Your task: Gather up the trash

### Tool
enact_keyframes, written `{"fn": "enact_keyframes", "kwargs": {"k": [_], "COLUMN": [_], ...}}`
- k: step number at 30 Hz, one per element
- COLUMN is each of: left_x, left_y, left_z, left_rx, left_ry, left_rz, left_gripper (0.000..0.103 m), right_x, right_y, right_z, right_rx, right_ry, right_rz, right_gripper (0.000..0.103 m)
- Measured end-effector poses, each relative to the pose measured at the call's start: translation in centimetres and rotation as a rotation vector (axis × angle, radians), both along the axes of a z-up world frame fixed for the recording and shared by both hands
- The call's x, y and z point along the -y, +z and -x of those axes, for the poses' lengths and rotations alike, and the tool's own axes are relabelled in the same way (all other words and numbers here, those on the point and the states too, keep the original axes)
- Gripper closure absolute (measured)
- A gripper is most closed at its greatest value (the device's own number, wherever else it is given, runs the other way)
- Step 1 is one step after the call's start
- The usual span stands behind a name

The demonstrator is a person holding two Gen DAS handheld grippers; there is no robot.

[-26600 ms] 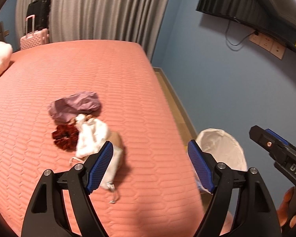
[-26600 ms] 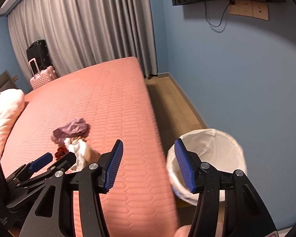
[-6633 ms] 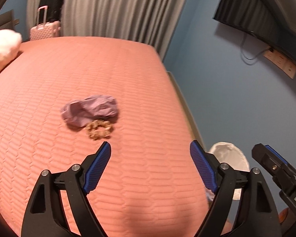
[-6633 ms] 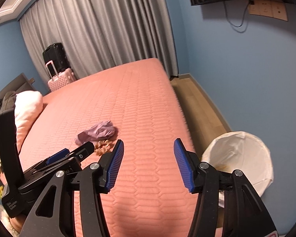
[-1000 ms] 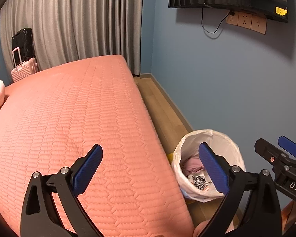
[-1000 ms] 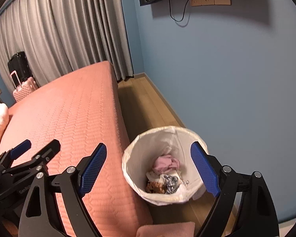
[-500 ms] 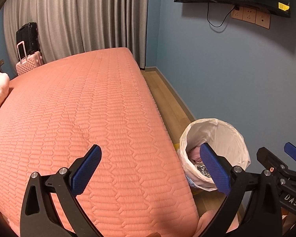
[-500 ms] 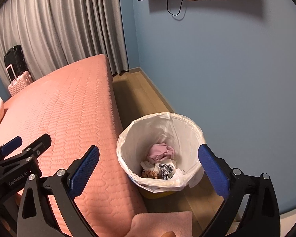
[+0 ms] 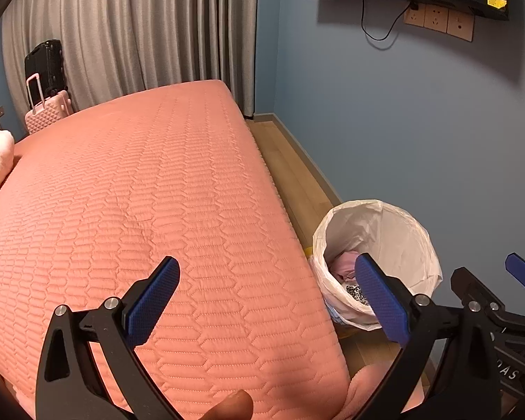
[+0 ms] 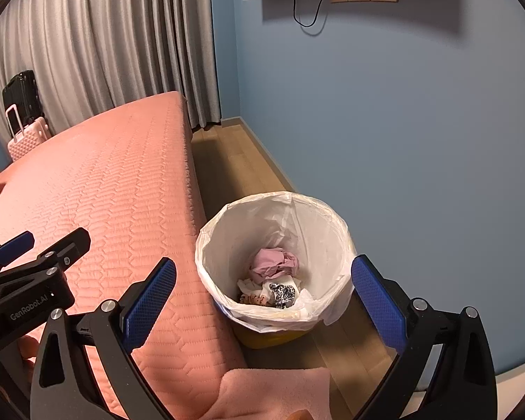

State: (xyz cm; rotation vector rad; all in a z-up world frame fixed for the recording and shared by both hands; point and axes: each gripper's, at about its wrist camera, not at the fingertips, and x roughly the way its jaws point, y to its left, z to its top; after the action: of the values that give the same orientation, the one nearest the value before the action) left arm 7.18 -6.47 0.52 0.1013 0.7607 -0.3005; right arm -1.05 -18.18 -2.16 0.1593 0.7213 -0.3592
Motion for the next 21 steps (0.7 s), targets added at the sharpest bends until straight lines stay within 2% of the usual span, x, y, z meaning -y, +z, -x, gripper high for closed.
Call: {"fn": "enact_keyframes", "kwargs": {"k": [21], "left_x": [1.5], "left_y": [-0.8], "left_z": [0.9], "left_rx": [-0.039], "left_ry": [0.001], "left_rz": [-0.031], "left_gripper": [0.007], "right_x": [0.5], "right_y": [-1.0], "right_z": [0.9], "right_rx": [-0.022], "right_ry": [-0.014], "right_rz": [0.007], "right_gripper": [0.005]}}
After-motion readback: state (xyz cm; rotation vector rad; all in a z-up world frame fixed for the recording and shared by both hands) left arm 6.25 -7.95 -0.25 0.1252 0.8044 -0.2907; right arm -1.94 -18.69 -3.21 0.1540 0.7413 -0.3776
